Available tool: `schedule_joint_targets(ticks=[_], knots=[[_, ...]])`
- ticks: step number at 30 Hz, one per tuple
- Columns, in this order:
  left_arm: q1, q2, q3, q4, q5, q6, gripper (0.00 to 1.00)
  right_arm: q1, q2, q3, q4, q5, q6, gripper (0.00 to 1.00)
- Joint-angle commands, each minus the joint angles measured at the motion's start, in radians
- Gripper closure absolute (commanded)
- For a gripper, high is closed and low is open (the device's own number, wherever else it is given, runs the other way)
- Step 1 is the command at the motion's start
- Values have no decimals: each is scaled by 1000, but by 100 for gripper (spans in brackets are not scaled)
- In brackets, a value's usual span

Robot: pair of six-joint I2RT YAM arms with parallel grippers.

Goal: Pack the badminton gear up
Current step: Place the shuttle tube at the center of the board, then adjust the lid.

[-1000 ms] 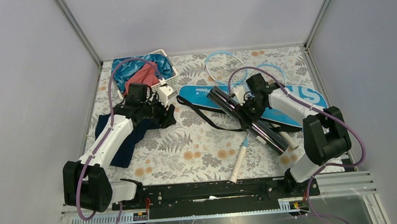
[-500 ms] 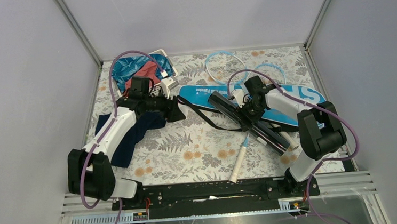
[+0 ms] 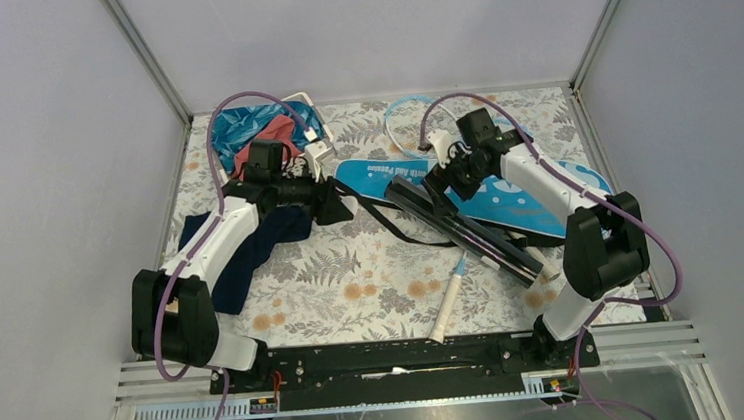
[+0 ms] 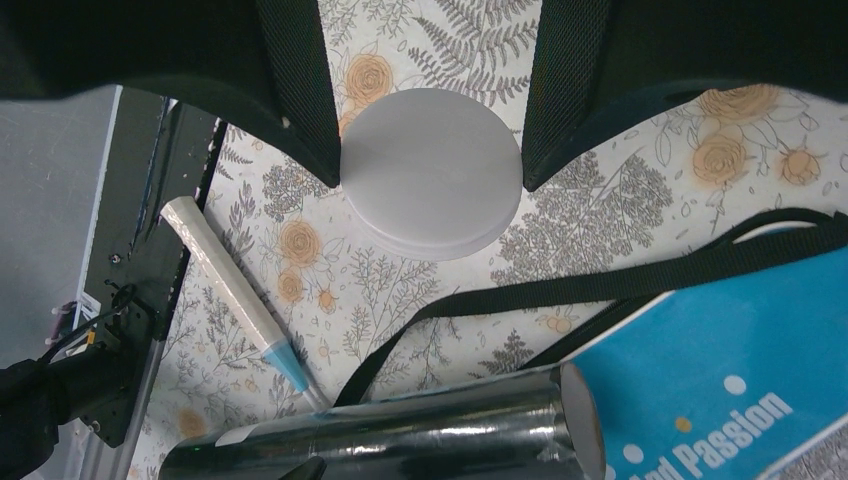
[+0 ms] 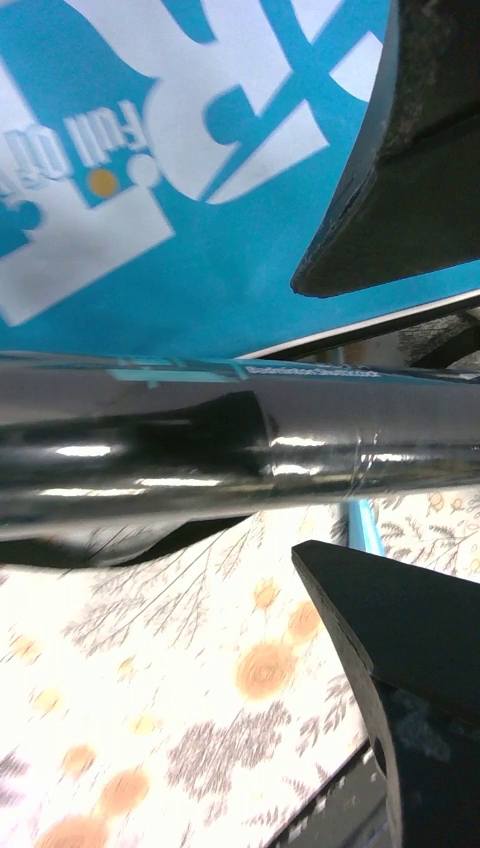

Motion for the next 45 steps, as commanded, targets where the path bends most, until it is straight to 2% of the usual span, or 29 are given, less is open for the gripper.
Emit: schedule_joint_targets(ticks=[1,5,8,14,20,23,28,39,45], knots=[[-33,4,26,168,32,-59,40,0,-27,104,36,-286,122,4],[-68,2,16,253,12,-64,39,0,-38,87,275,-483,326,7],[-75,-6,1,346,16,-109,39,-2,-61,6,539,-585,570,11],[-100,-20,-14,477,4,-169,39,-1,-45,-156,1041,-688,1032,20],[-121,-26,-34,548,2,-215,39,0,35,-293,1651,-747,1528,33],[-131,-26,-38,555,-2,-219,39,0,69,-321,1816,-748,1679,40],[-145,-14,-35,563,-9,-220,39,4,84,-339,1912,-742,1747,43],[-158,-3,-35,573,-16,-215,39,18,83,-346,1903,-749,1751,62],[-158,-3,-31,560,-19,-201,39,23,85,-343,1832,-754,1700,64]])
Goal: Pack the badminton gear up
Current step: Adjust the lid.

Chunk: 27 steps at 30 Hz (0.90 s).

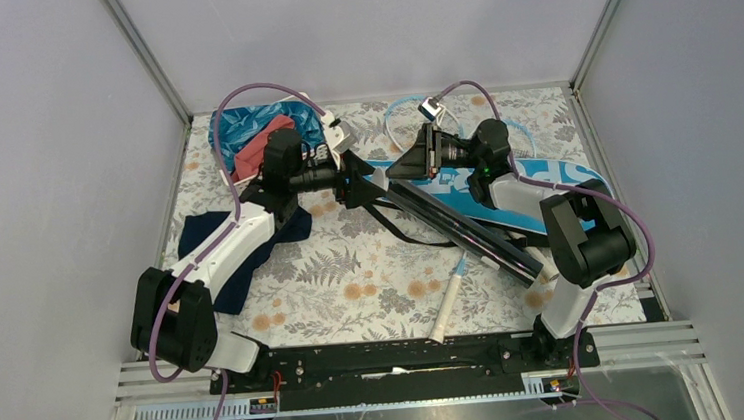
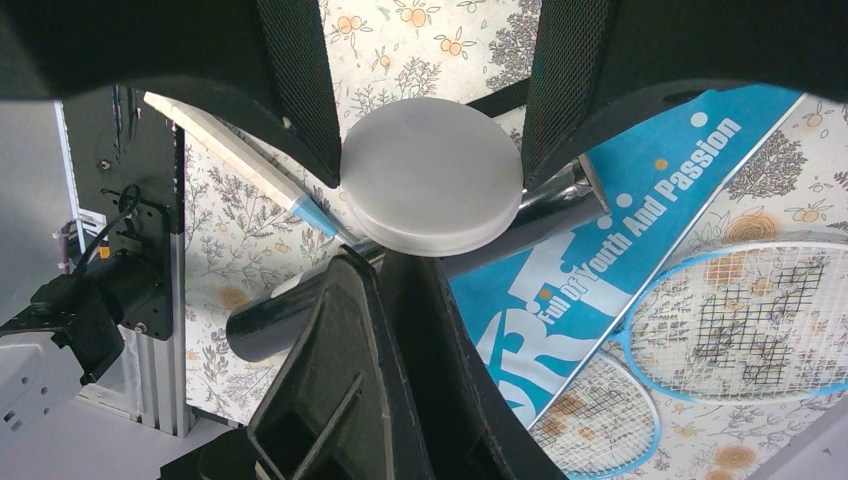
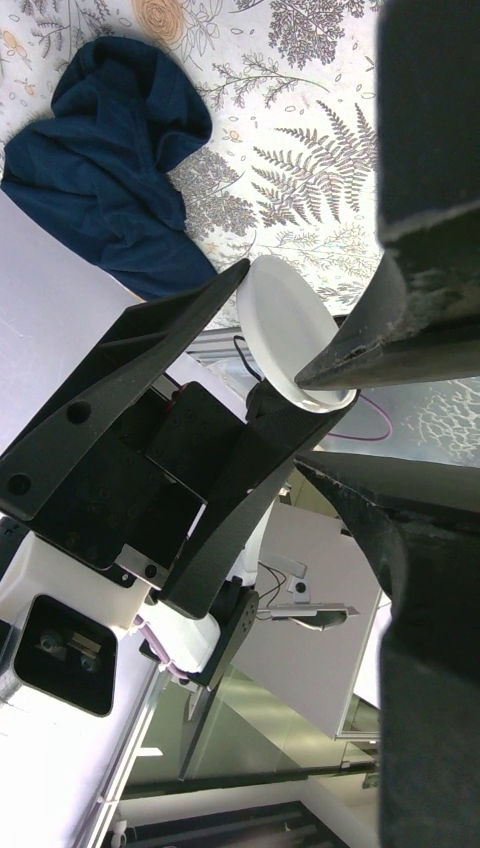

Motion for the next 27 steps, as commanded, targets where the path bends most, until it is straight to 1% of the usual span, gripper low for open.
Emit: schedule_joint_targets(ticks=[1,6,9,17,27], knots=[[-5,-1,-6,42,-15,15,39,18,-8,5,-26,-35,-57,64],[-6,-1,-4,34,-18,30,39,27,-22,8,-146,-33,-151,64],[-7,0,-3,30,-19,36,39,30,-27,13,-167,-33,-167,66],[-10,-1,-3,0,-27,78,38,31,-31,21,-166,-36,-163,79],[-10,-5,-19,-13,-39,115,37,30,-59,28,-175,-45,-170,100]])
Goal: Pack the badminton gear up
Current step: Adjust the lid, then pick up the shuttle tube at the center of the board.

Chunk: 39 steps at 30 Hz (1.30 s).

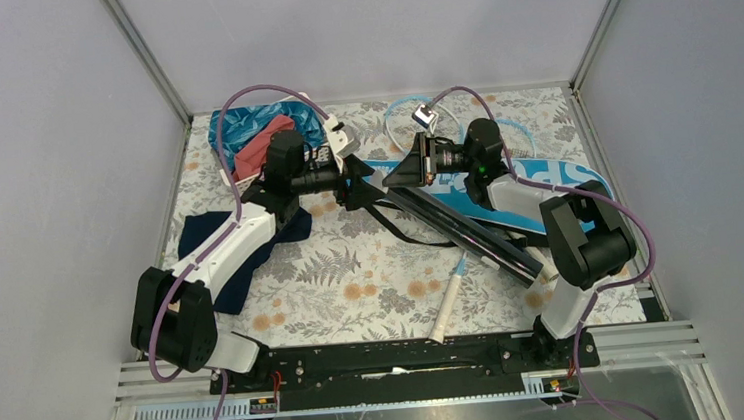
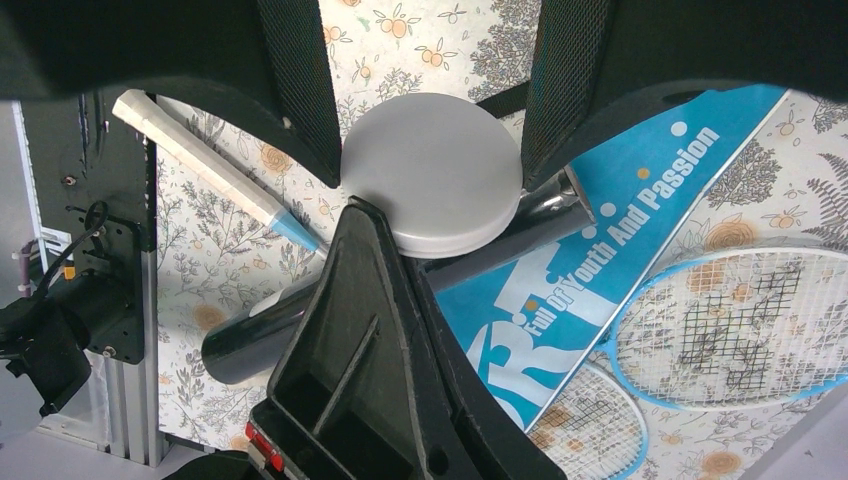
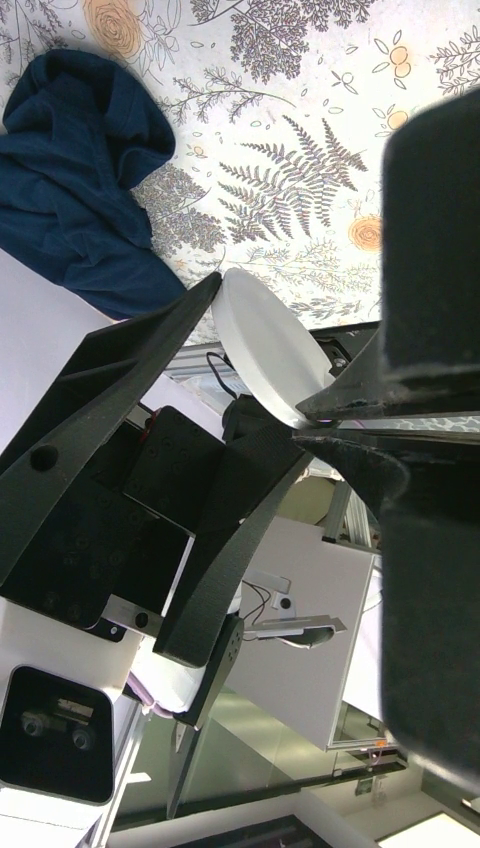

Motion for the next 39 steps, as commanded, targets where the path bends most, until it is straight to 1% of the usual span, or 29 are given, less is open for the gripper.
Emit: schedule_joint_targets(ticks=[1,3,8,9,13,15,19,22,26,29,31,34,39], knots=[[-4,-5,-19,24,-13,40,36,8,-55,29,-9,-26,-43,100],[-4,-8,-23,20,-19,50,30,7,-66,32,-42,-28,-74,100],[-4,-17,-20,-1,-46,79,2,-14,-110,42,-212,-18,-215,100],[-3,-20,-19,-5,-55,82,1,-21,-117,44,-241,-14,-241,100],[-1,-24,-15,-14,-99,50,1,-74,-155,56,-388,13,-367,100],[-1,-18,-16,-12,-124,1,1,-117,-179,77,-529,41,-480,100],[-8,19,-18,-12,-190,-159,1,-214,-247,113,-784,156,-711,100],[-37,54,-32,-6,-270,-279,1,-262,-297,113,-922,274,-861,100],[-71,123,-29,4,-330,-444,1,-286,-374,67,-1006,448,-978,100],[-93,194,-18,23,-337,-574,1,-288,-414,31,-1052,530,-1047,100],[-109,240,-17,44,-334,-674,1,-293,-435,11,-1062,561,-1080,100],[-130,295,-18,77,-335,-782,1,-299,-456,-17,-1078,599,-1123,100],[-174,355,-17,124,-371,-925,1,-307,-453,-70,-1080,611,-1175,100]])
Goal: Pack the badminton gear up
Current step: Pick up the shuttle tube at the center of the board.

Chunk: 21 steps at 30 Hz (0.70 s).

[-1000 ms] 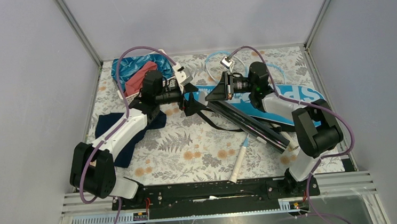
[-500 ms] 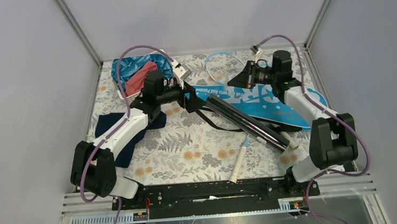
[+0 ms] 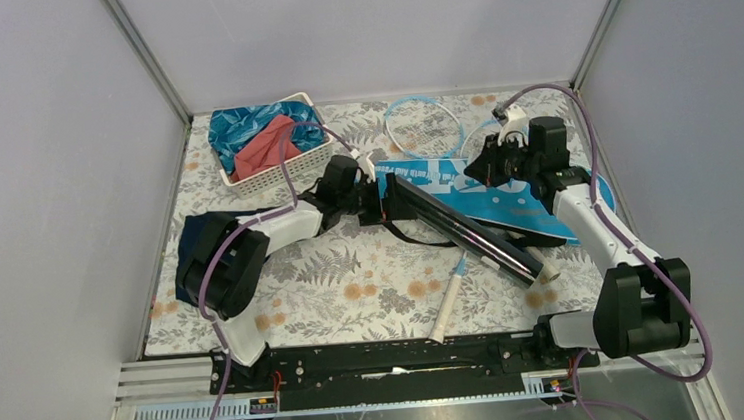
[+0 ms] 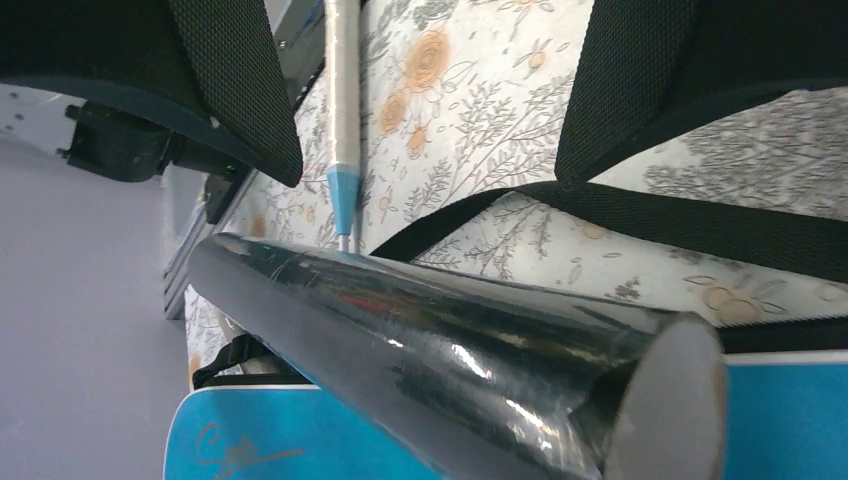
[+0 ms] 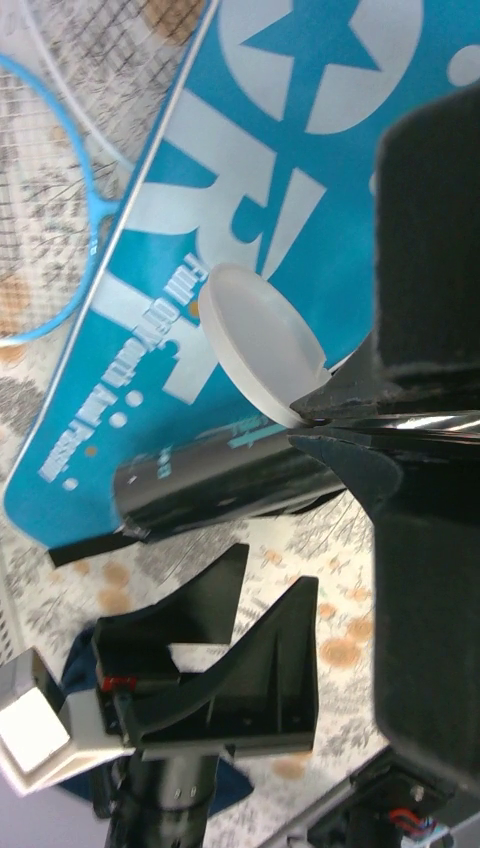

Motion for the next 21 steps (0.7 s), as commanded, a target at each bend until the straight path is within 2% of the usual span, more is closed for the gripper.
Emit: schedule_joint_targets(ticks=[1,4,12,21], knots=[[-49,42,1,120,-49,-208,1,-7,-15,-52,-4,40,-89,100],[-73,79,9,161,-65,-269,1,-7,18,-73,-3,17,-111,100],[-89,160,55,233,-108,-313,1,-6,106,-98,-84,-65,-204,100],[-109,271,100,374,-46,-417,1,16,163,-127,-134,-111,-258,100]])
